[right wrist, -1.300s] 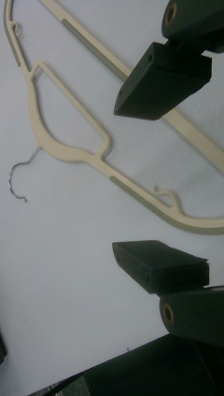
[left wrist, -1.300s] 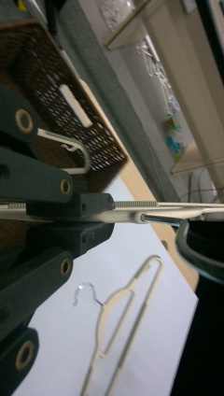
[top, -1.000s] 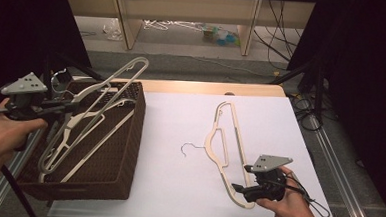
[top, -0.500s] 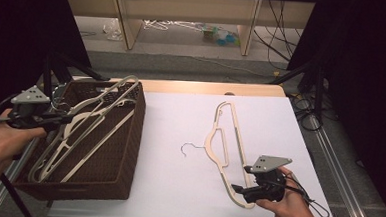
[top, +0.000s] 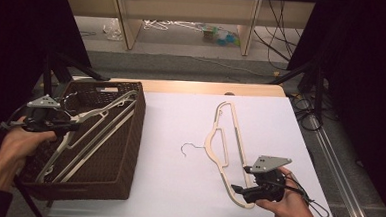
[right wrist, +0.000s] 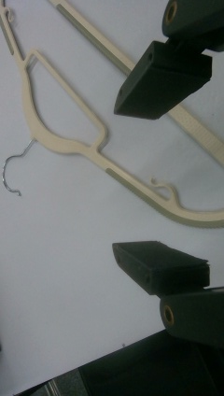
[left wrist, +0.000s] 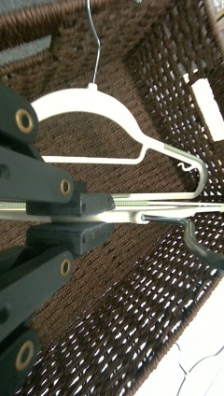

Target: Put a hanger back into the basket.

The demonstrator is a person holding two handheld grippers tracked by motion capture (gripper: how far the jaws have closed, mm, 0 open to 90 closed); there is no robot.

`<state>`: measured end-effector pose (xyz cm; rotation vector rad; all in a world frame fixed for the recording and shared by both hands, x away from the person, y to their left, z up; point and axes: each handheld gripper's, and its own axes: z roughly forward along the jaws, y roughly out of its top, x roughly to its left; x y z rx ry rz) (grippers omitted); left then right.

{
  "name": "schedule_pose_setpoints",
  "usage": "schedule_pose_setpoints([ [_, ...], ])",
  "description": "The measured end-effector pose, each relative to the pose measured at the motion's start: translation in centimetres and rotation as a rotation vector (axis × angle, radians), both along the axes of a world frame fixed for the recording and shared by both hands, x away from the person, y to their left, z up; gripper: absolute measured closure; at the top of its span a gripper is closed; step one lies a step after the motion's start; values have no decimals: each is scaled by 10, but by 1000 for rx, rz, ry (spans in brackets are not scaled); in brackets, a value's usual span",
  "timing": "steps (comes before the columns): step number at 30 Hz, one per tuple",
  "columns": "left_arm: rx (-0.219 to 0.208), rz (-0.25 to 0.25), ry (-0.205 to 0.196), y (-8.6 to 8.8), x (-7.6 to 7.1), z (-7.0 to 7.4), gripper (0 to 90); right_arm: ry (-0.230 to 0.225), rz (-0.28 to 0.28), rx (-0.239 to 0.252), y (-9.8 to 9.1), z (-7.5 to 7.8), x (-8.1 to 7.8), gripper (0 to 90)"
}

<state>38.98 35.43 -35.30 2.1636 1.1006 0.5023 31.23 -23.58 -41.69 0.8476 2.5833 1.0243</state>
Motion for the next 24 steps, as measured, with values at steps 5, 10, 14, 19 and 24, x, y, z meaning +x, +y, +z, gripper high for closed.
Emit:
schedule_pose_setpoints([
  [5,-24,16,28,-5,8,-13,856,-10,-10,11,1,-2,0,289],
  [10,-50,51,27,-7,12,-23,851,-10,-10,11,1,-2,0,289],
  [14,-58,76,-7,-3,14,-25,844,-3,-9,10,1,-3,0,288],
  [19,-53,112,-40,6,18,-30,819,4,3,1,1,-3,0,288],
  [24,-34,163,-51,17,17,-37,799,1,7,-2,1,-3,1,287],
])
